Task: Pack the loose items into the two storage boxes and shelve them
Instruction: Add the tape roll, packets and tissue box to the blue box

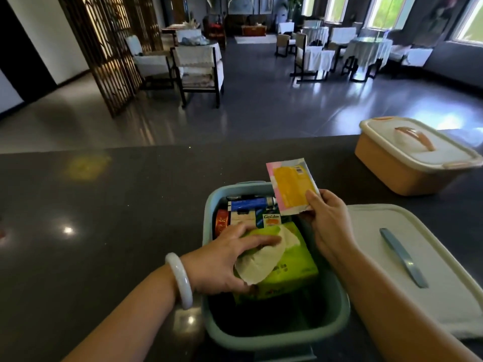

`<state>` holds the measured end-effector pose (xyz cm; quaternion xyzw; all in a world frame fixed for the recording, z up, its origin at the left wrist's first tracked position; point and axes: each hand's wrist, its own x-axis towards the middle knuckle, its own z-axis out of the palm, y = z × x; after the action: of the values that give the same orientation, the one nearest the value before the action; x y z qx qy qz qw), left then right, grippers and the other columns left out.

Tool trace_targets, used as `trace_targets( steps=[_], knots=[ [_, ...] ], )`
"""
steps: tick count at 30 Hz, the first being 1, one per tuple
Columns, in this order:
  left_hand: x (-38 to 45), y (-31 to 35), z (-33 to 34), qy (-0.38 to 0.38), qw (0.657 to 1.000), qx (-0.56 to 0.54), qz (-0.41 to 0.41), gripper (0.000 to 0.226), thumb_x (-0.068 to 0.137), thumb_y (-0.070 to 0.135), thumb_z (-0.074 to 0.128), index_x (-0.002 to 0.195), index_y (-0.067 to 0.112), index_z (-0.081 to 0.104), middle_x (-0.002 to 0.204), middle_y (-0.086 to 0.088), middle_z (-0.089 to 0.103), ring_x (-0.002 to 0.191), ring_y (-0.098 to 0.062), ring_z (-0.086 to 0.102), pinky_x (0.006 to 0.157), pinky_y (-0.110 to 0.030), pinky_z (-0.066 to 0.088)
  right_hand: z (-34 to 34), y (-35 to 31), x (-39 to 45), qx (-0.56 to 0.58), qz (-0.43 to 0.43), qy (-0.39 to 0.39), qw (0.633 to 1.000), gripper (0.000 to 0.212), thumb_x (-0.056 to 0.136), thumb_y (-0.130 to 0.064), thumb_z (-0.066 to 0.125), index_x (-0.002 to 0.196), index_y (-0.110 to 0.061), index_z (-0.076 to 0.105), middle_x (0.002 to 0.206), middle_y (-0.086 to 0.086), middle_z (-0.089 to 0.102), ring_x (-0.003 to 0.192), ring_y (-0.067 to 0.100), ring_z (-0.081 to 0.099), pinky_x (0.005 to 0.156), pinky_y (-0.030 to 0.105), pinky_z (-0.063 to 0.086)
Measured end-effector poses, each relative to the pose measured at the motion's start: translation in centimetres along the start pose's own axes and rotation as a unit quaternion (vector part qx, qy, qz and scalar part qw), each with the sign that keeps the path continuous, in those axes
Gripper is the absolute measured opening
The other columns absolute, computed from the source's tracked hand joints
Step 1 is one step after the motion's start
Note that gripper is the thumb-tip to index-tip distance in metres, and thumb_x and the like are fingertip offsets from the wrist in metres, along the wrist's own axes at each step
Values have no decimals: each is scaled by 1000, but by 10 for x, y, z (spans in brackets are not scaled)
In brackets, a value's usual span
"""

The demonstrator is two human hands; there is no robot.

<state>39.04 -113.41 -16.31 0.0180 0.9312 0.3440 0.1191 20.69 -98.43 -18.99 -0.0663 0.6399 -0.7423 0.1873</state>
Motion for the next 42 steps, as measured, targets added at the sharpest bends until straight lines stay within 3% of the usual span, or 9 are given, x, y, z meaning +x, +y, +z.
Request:
trace_targets(
  steps=[5, 12, 20, 35, 42],
  knots=[
    [2, 6, 14, -43, 999, 25, 18, 89, 82, 29, 73, 137, 68, 15, 143, 25, 11, 134, 1, 9, 113, -29, 14, -2, 4, -2, -11, -39, -12, 999, 18, 96, -29, 56, 103, -13, 61, 98, 6, 70, 87, 20, 72, 71, 38, 60],
    [18, 7, 22, -63, 994, 91, -20, 86, 85, 28, 69, 138, 64, 12, 146, 18, 11, 139, -14, 10, 116, -46, 20, -3, 7, 0, -8, -55, -25, 998, 15, 96, -30, 55, 102, -17, 60, 99, 3, 70, 88, 17, 72, 69, 34, 58],
    [46, -2, 45, -104, 979, 148, -92, 86, 84, 27, 70, 146, 48, 15, 150, 0, 17, 140, -32, 17, 113, -57, 23, -2, 10, 5, -13, -57, -34, 998, 13, 94, -30, 58, 100, -19, 62, 95, 1, 72, 88, 19, 72, 78, 46, 58],
    [61, -17, 50, -89, 981, 129, -118, 106, 71, 51, 78, 143, 53, 0, 157, 5, 3, 144, -37, 7, 110, -64, 23, -2, 9, 2, -47, -69, -36, 996, 13, 94, -33, 57, 100, -22, 61, 99, -1, 70, 89, 16, 71, 79, 46, 58],
    [67, -12, 58, -32, 976, 189, -105, 97, 78, 47, 74, 149, 44, 8, 155, -5, 7, 142, -40, 10, 111, -60, 22, 0, 7, -1, -65, -70, -31, 995, 13, 95, -33, 55, 102, -23, 60, 104, 0, 68, 93, 17, 70, 81, 46, 58]
  ],
)
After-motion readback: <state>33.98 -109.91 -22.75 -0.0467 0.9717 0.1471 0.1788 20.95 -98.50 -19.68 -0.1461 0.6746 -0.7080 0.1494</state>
